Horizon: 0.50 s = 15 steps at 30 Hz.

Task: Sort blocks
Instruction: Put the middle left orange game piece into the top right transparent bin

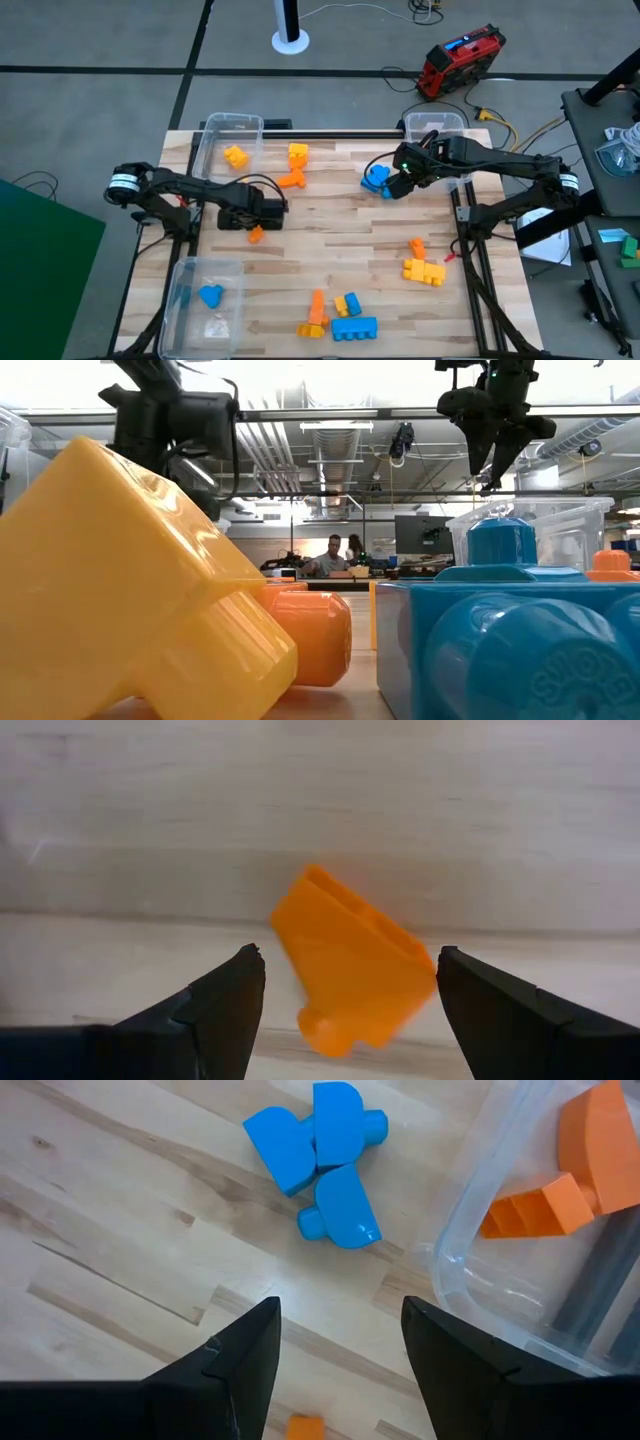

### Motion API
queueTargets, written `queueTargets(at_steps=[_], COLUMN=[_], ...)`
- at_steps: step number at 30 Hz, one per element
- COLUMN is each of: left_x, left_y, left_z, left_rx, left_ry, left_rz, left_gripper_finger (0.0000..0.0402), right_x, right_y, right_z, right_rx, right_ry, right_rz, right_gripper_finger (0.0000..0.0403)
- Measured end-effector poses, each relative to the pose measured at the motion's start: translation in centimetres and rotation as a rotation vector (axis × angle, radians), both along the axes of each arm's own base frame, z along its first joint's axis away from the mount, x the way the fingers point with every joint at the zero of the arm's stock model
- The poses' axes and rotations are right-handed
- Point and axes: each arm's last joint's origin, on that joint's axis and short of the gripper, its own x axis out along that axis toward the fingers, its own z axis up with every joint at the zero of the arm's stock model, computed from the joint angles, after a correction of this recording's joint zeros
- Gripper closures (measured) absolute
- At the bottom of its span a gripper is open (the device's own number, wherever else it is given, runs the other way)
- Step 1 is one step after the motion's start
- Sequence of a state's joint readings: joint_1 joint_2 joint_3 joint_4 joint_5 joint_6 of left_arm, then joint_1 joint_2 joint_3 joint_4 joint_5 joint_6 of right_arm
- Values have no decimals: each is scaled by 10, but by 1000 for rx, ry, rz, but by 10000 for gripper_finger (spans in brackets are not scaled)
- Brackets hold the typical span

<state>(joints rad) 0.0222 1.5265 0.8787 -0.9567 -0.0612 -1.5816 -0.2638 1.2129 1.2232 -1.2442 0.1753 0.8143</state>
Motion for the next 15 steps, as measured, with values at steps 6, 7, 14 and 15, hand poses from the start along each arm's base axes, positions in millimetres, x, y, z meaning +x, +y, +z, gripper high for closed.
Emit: queueTargets(at_steps=[6, 7, 14, 15], left_x=[-3, -3, -6, -6], left_y=[-1, -1, -1, -1], left_z=[-17, -20, -26, -27], left_rx=[-18, -18, -17, -17], left_ry=[-61, -75, -77, -78], left_rz=[29, 31, 23, 22], left_gripper_finger=[133, 133, 133, 133], right_x=[0, 0, 0, 0], right_y=[0, 0, 0, 0], right_z=[0, 0, 0, 0], right_rx=[-1, -1, -1, -1], right_ry=[1, 1, 1, 1], right_rz=[4, 4, 4, 4], right_gripper_finger=[202, 202, 202, 202])
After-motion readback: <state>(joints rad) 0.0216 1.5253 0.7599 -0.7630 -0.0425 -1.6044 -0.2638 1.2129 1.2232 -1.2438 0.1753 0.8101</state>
